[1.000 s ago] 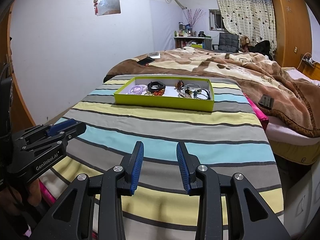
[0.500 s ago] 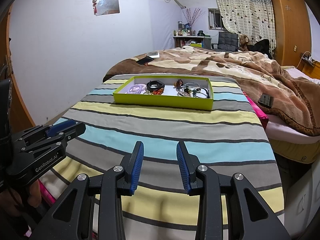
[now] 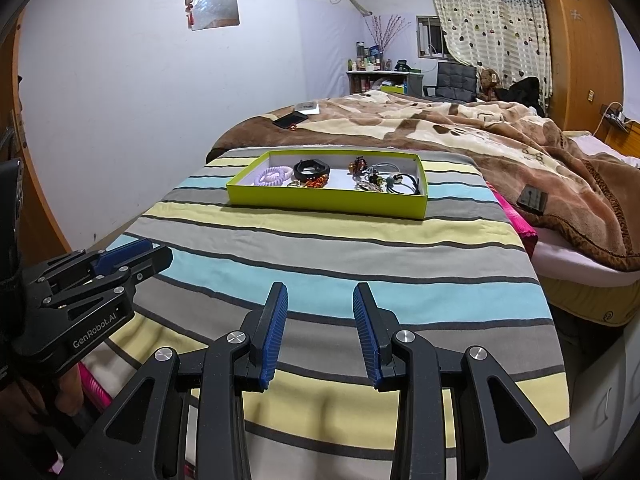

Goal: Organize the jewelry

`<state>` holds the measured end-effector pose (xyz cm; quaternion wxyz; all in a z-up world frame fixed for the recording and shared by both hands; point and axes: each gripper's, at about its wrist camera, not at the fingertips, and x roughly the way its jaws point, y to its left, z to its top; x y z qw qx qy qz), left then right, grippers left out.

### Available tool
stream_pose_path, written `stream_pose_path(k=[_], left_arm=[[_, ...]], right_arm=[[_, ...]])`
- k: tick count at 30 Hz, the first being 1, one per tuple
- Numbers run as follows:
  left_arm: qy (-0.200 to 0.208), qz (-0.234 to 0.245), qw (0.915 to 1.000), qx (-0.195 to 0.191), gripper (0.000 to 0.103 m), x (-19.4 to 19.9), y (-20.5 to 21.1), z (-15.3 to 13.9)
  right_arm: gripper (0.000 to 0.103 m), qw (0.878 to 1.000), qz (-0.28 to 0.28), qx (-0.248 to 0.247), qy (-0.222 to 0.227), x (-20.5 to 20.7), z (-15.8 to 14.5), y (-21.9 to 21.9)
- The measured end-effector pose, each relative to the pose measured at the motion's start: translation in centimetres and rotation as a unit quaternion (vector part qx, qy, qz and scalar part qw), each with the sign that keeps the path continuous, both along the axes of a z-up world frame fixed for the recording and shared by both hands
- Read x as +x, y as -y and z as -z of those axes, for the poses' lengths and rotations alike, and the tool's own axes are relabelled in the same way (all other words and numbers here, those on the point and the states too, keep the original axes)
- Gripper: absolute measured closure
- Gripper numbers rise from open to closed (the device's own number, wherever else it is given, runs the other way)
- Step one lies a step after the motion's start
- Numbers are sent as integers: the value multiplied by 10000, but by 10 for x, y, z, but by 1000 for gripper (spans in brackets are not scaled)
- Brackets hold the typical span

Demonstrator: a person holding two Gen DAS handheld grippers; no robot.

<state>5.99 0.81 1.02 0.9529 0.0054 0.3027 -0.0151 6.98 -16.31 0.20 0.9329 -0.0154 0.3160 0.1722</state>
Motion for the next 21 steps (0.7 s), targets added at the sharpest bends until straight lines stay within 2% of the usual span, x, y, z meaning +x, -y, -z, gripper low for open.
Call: stream_pose_path(k=[21], left_arm=[[95,-15,9999,90,77,-2,1,-1]], right_arm=[[68,10000,12,-5,1,-1,1,2]])
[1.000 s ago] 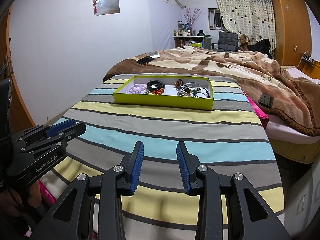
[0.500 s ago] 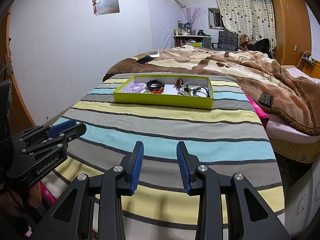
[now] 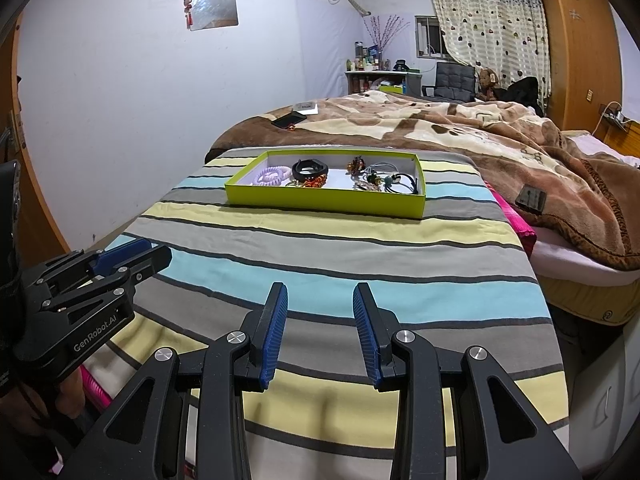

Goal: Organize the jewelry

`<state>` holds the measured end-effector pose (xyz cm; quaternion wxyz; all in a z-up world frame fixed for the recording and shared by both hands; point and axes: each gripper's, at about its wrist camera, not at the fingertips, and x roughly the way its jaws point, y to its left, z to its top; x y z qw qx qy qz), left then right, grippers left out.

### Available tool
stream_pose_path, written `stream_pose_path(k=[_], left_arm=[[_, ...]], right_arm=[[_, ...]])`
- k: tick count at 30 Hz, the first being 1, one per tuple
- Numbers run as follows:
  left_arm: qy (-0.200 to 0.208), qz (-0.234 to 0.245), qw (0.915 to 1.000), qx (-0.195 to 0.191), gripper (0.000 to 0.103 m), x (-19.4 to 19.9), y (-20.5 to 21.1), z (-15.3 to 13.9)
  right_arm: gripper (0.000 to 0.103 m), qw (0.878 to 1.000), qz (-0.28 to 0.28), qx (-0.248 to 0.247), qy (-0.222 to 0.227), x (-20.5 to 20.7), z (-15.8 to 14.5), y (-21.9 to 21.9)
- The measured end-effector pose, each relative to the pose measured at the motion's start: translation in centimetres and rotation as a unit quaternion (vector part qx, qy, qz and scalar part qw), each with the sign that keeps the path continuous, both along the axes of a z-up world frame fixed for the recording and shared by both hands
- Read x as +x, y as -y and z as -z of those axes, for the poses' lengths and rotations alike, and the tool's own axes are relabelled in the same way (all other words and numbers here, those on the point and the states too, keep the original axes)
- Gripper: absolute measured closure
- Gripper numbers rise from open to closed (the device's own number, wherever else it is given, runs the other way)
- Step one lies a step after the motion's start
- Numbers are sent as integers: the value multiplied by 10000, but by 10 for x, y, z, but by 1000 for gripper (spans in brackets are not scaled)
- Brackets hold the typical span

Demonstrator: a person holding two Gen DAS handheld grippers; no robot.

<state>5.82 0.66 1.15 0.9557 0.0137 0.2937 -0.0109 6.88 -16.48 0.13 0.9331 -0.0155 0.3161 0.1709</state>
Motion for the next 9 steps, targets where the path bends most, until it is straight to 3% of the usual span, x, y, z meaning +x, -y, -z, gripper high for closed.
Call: stream_pose_path(k=[9], left_arm=[[-5,22,10000,-33,77,0,1,1]], right_arm=[[68,10000,2,4,1,1,0,0]])
